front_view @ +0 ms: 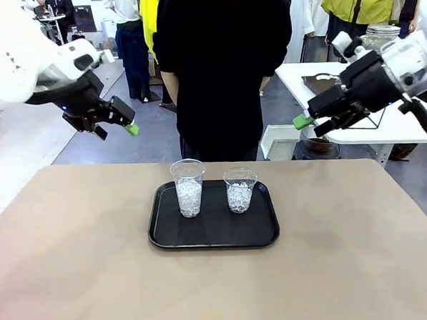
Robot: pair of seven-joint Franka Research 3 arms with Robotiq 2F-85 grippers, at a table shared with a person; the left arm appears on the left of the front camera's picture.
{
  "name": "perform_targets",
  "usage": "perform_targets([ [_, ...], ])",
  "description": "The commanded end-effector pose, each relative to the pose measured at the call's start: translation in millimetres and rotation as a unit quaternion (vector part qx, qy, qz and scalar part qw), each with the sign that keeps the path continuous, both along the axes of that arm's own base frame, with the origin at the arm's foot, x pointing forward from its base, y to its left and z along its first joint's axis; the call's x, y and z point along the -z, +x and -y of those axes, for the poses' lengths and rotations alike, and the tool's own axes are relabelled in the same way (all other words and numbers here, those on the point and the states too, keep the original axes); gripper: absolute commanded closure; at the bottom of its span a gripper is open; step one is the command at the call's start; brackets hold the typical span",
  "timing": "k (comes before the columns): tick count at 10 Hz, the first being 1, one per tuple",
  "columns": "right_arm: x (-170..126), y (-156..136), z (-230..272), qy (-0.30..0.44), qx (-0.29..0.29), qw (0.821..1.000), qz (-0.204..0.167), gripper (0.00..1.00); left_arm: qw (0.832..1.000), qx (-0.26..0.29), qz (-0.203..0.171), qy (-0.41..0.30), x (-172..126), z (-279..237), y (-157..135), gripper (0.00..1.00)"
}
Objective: Pour the drink into the iced cup.
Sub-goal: Pick up the iced cup indicated by the human and present it to them.
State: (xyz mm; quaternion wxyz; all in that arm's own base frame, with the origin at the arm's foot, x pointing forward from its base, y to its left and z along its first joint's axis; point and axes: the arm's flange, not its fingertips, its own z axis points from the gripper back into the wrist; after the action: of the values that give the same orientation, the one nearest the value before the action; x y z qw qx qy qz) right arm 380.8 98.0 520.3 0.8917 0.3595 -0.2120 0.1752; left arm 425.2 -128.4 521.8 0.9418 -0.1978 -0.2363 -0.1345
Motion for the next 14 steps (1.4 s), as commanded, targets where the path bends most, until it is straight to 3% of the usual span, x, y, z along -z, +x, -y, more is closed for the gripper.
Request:
perform_targets([
  [1,18.8,11.4,17.2,0.059,0.006,0.998,-0.021,0.00,0.997,-0.007,-0.027,-0.068,12.2,-18.8,13.3,0.00],
  [3,26.9,17.9,21.7,0.078,0.001,0.996,-0.031,0.00,0.994,-0.006,-0.046,-0.099,23.3,-26.6,19.3,0.00],
  [4,27.8,17.2,16.9,0.045,-0.014,0.999,-0.016,0.00,0.996,0.009,-0.042,-0.077,27.2,-25.4,15.9,0.00],
  [5,21.7,9.4,25.4,0.072,0.015,0.997,-0.036,0.00,0.996,-0.021,-0.037,-0.083,18.0,-23.4,11.3,0.00],
  [9,27.3,9.3,25.8,0.057,0.015,0.997,-0.041,0.00,0.996,-0.021,-0.037,-0.083,18.0,-23.4,11.3,0.00],
  [10,32.8,21.2,31.8,0.106,0.024,0.991,-0.079,0.00,0.996,-0.019,-0.037,-0.076,20.4,-23.6,12.3,0.00],
  [12,46.0,33.8,53.6,0.189,0.045,0.972,-0.130,0.00,0.985,-0.004,-0.086,-0.147,31.1,-45.9,24.6,0.00],
  [14,59.5,43.0,69.6,0.251,0.056,0.948,-0.189,0.00,0.975,0.014,-0.107,-0.195,39.6,-62.5,33.7,0.00],
])
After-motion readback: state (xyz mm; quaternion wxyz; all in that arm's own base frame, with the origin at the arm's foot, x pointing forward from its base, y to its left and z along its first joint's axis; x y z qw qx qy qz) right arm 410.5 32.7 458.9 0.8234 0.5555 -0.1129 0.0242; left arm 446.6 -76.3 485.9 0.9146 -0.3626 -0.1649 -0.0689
